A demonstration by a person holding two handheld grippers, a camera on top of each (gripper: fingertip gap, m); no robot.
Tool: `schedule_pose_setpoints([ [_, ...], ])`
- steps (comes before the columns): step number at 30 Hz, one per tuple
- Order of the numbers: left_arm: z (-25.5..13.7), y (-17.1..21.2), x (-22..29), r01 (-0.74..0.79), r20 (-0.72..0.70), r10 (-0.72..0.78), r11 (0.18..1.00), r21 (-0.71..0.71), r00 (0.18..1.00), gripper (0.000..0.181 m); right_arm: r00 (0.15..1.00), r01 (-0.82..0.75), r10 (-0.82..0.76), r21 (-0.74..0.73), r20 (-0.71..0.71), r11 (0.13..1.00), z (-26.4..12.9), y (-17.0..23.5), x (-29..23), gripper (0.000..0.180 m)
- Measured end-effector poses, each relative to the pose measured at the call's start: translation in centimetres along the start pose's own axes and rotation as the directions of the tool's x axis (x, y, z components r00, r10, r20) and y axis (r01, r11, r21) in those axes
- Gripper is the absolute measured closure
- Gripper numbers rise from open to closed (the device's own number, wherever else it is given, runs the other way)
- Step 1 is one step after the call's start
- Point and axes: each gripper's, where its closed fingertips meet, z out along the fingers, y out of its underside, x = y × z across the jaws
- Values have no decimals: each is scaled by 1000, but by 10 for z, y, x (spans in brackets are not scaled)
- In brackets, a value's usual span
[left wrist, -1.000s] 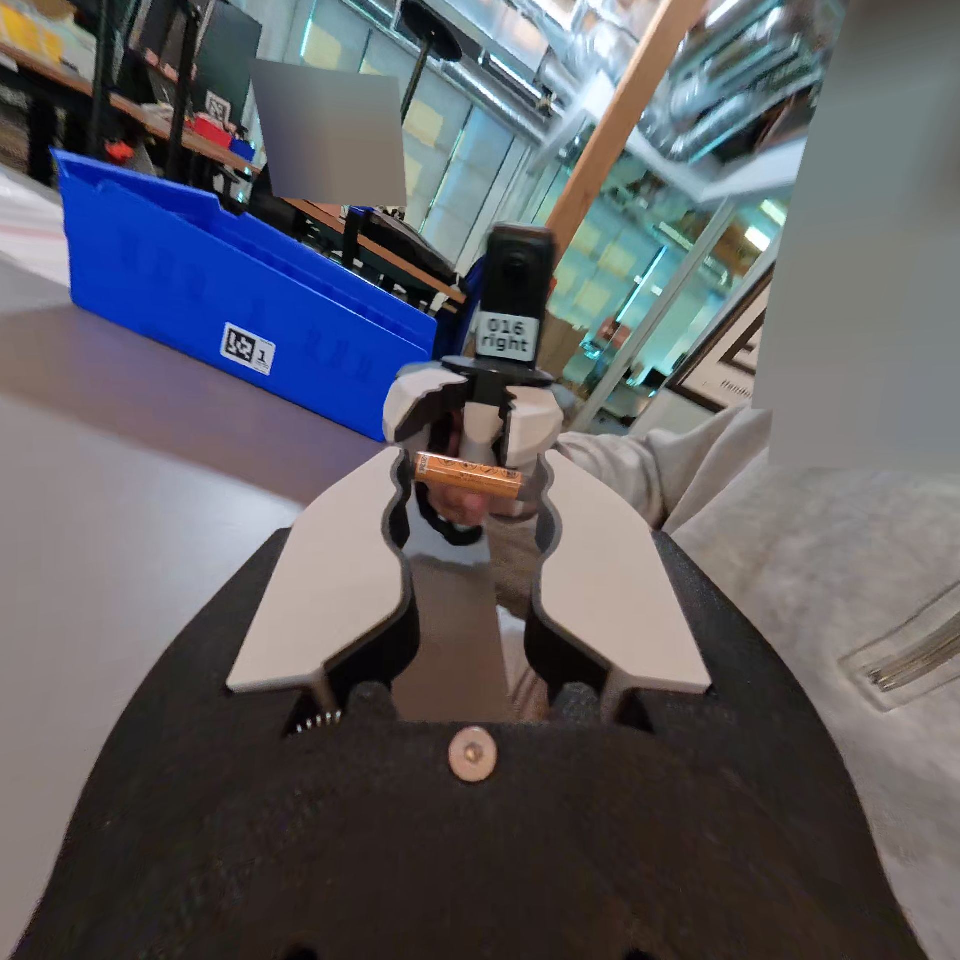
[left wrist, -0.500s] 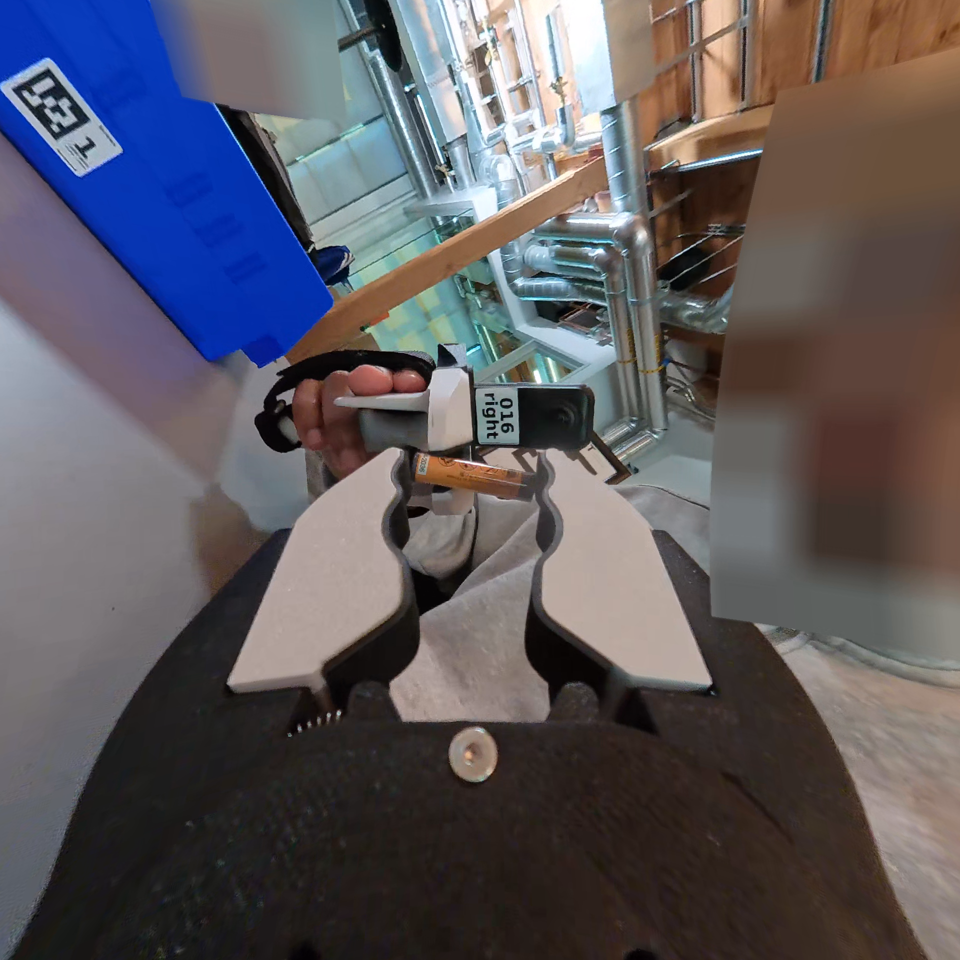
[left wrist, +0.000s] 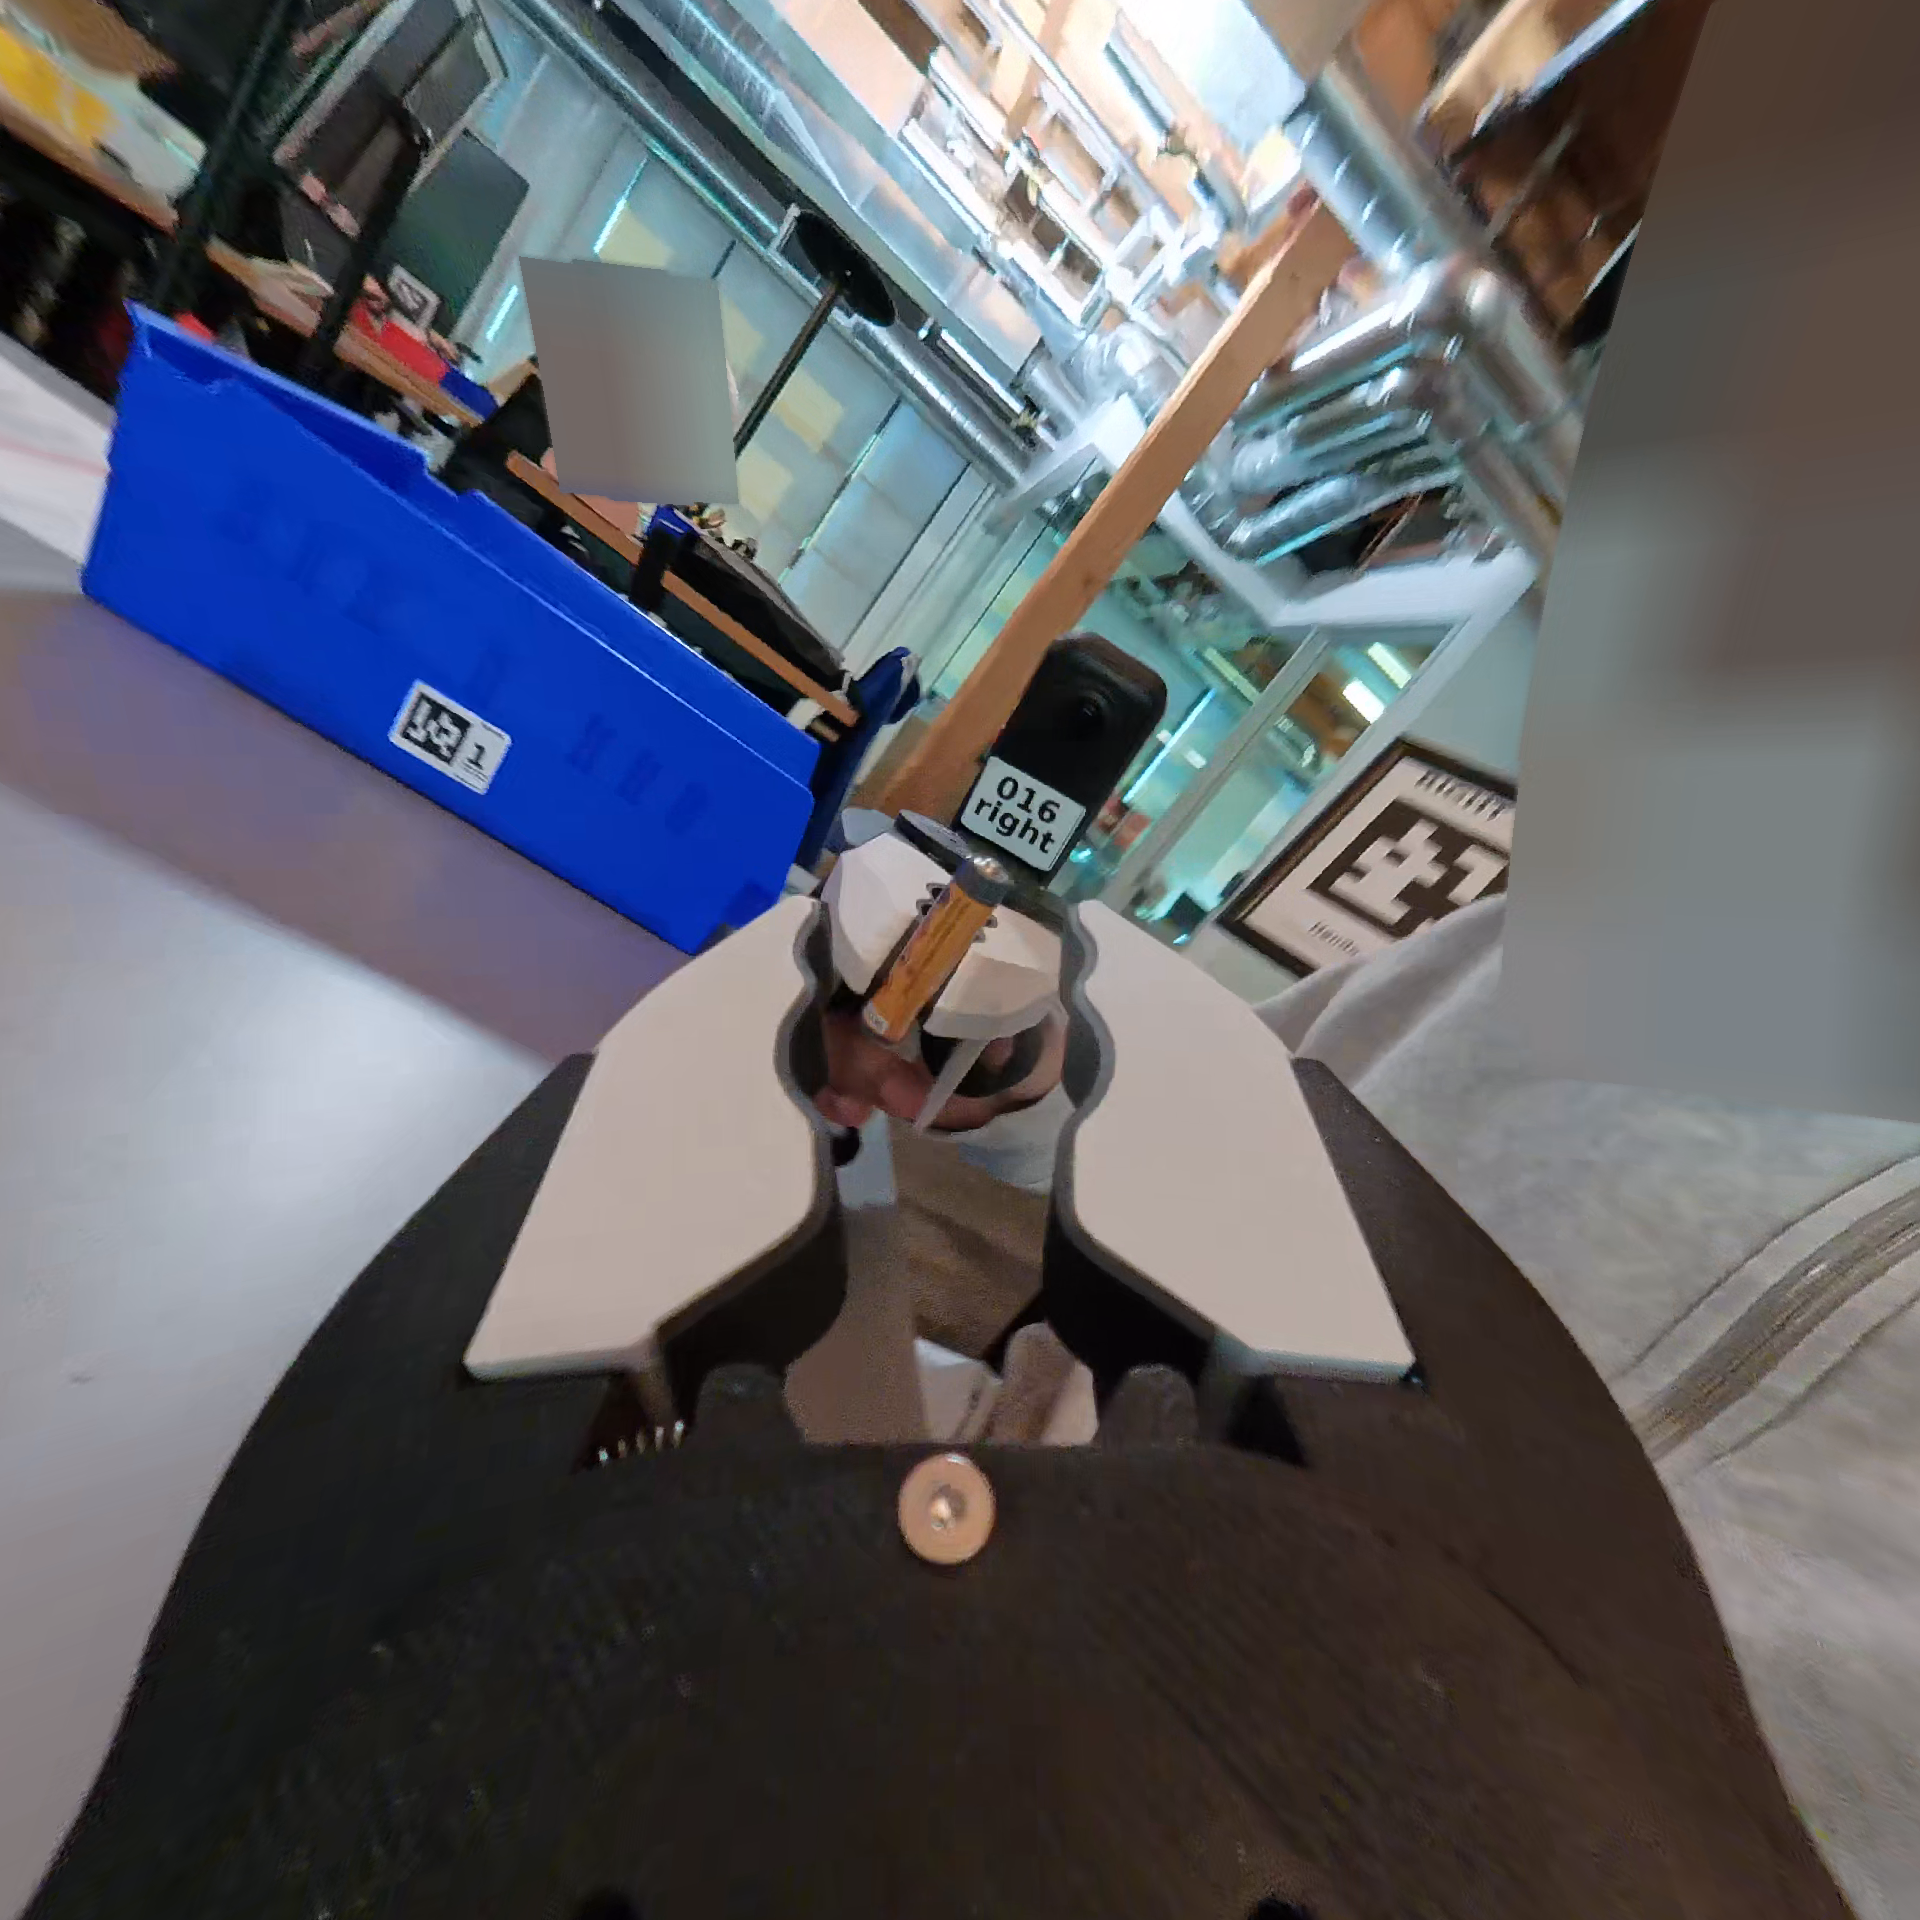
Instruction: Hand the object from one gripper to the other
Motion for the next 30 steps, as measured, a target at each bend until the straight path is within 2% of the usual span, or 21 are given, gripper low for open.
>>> schedule_pose_setpoints([
  [1,0,0,2,-55,13,55,998,-16,998,143,999,-31,31,0,11,1000,2,2,-1,169],
  [5,3,7,7,-204,34,207,976,-77,978,155,994,-97,97,-3,57,995,8,5,-10,169],
  [8,3,9,10,-248,33,252,964,-94,967,170,988,-130,130,-2,79,991,10,5,-15,169],
  [11,3,8,10,-263,36,268,959,-104,963,171,982,-163,162,2,98,987,10,4,-16,168],
  [12,2,8,9,-261,38,266,960,-105,963,171,979,-176,175,2,105,984,10,4,-16,166],
  [15,1,7,8,-211,28,214,973,-94,976,171,985,-160,158,26,70,987,8,2,-8,135],
  [18,1,10,4,-87,10,89,991,-103,996,171,998,27,-30,61,51,998,6,-6,-10,114],
  [20,2,15,1,8,-8,-9,994,-113,1000,172,972,228,-230,32,53,973,5,-6,-18,113],
  [22,2,20,0,104,-26,-109,986,-133,994,171,911,410,-409,-18,51,912,4,-2,-23,114],
  [24,4,26,1,192,-48,-202,967,-171,978,172,850,527,-526,-43,43,849,3,1,-26,116],
  [30,7,37,9,354,-111,-386,906,-233,916,171,804,592,-584,-63,113,803,5,12,-36,132],
])
